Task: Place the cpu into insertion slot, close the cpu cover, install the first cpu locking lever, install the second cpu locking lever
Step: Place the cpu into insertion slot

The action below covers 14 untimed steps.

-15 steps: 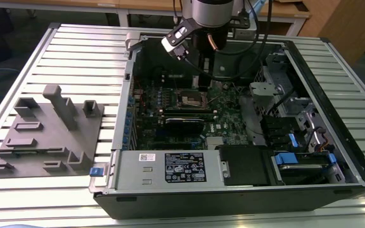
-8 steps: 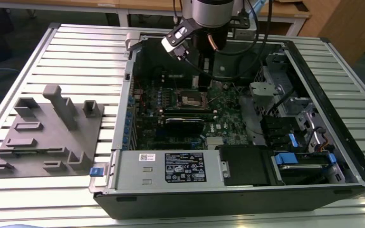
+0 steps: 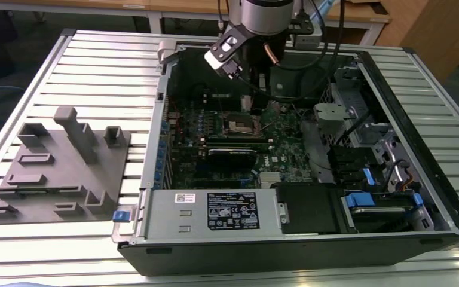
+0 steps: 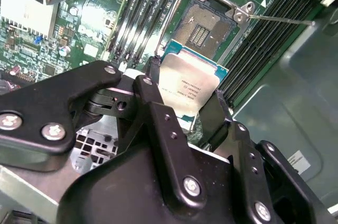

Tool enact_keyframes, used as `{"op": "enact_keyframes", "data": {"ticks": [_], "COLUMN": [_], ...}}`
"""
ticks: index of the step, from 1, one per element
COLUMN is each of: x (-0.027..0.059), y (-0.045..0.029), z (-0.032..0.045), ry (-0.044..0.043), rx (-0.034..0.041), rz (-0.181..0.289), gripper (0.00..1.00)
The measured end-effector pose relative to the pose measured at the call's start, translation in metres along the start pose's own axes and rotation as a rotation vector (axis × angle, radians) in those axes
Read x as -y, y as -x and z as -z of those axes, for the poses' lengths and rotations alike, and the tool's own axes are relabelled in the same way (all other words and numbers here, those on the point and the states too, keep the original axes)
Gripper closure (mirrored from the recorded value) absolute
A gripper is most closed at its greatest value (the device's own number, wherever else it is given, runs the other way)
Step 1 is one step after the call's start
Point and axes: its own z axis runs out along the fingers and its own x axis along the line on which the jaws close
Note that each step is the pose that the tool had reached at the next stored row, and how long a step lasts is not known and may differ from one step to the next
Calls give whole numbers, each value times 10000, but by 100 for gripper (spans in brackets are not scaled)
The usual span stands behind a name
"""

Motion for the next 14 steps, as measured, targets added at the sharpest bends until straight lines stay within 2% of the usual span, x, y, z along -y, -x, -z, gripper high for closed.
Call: {"op": "enact_keyframes", "data": {"ticks": [4, 8, 14], "x": [36, 40, 42], "y": [2, 3, 2], "z": [-19, -42, -50], "ry": [-3, -9, -8], "rx": [-7, -31, -38], "rz": [94, 425, 456], "gripper": [46, 46, 46]}}
